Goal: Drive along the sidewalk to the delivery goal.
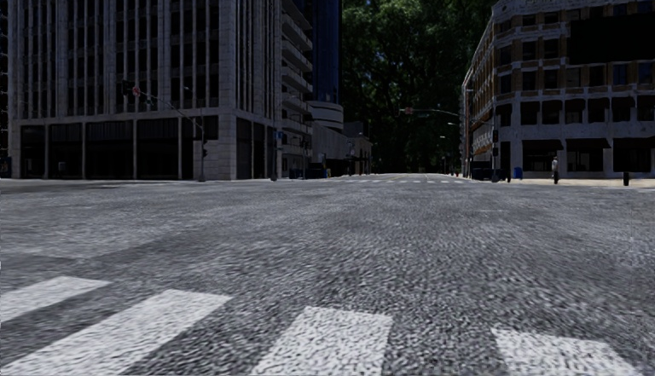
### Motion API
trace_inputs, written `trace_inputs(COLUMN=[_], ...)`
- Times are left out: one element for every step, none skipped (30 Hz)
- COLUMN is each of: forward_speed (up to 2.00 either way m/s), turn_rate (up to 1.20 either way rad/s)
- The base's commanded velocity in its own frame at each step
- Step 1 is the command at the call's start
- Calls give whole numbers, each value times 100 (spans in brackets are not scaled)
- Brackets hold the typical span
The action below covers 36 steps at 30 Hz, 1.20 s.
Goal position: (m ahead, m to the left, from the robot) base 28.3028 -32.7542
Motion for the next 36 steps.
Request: trace_inputs(forward_speed=[0, 0, 0, 0, 0, 0, 0, 0, 0, 0, 0, 0, 0, 0, 0, 0, 0, 0, 0, 0, 0, 0, 0, 0, 0, 0, 0, 0, 0, 0, 0, 0, 0, 0, 0, 0], turn_rate=[-111, -110, -110, -109, -109, -108, -108, -108, -108, -108, -108, -108, -108, -108, -108, -108, -108, -108, -108, -107, -107, -107, -106, -106, -106, -105, -105, -105, -105, -105, -105, -105, -105, -105, -105, -105])
